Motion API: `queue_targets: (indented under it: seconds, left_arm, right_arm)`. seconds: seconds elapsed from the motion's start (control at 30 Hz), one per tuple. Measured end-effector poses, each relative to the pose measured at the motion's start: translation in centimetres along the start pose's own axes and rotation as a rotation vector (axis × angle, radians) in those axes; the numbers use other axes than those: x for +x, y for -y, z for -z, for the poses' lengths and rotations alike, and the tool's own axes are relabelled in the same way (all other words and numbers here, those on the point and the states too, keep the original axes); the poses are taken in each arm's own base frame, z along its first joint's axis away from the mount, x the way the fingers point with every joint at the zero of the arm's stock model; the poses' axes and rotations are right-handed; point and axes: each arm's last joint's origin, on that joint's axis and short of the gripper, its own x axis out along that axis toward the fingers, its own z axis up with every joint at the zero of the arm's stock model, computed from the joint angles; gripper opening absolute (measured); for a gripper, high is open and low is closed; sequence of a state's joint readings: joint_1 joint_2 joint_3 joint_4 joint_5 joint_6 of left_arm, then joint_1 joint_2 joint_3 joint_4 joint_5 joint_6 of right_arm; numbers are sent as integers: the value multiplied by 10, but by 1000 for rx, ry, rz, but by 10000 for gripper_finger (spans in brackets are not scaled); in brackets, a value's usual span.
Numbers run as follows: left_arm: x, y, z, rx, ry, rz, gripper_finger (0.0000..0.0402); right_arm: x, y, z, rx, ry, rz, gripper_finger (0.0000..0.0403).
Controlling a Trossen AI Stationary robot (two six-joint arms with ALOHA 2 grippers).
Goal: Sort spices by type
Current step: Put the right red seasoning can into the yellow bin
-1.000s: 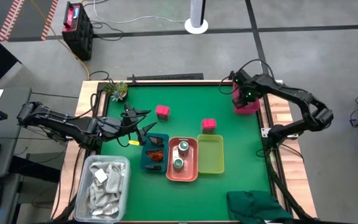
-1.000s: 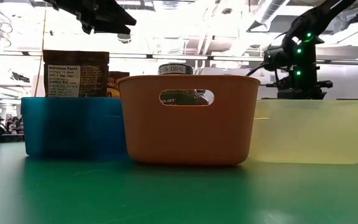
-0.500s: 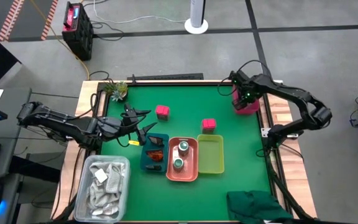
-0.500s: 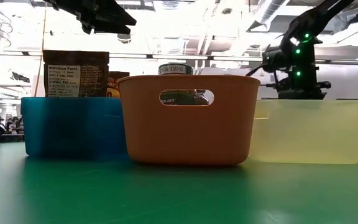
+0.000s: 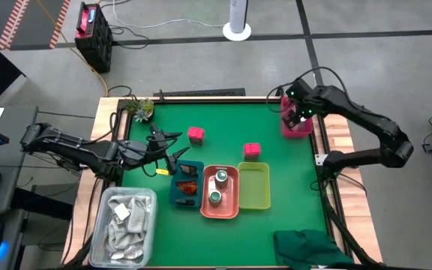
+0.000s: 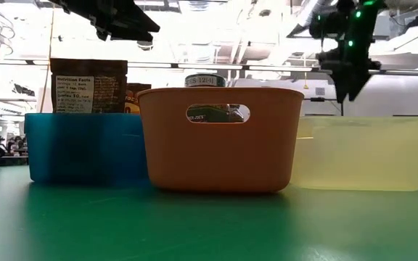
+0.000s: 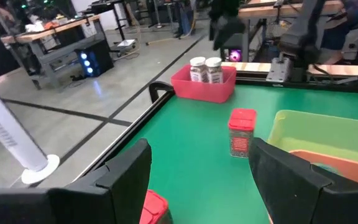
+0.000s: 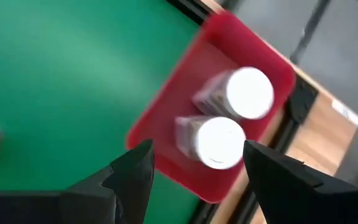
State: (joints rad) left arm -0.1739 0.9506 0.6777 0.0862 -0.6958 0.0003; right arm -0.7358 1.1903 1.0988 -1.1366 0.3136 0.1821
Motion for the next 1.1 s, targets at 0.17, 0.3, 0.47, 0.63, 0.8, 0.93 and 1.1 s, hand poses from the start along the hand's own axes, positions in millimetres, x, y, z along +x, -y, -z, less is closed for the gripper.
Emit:
queue_targets:
  seconds: [0.17, 0.3, 0.47, 0.63, 0.8, 0.93, 1.1]
  left_arm:
    - [11, -8, 6, -23, -23, -62, 256]
    - [23, -15, 8, -36, -26, -121, 256]
    - [30, -16, 8, -31, -9, -129, 256]
    - [32, -15, 11, -4, -28, -129, 256]
    - [32, -15, 7, 14, 7, -130, 256]
    - [32, -15, 5, 18, 19, -122, 256]
    - [31, -14, 6, 20, 16, -100, 256]
  right_arm:
    - [-21, -22, 3, -148, 132, -83, 272]
    - [-36, -53, 6, -321, 256, -263, 272]
    - [-36, -103, 18, -640, 358, -362, 272]
    - [-32, -139, 20, -805, 384, -431, 273]
    - [-15, -162, 20, -881, 292, -445, 292]
    - [0, -173, 16, -915, 222, -422, 329]
    - [11, -181, 6, -922, 139, -400, 388]
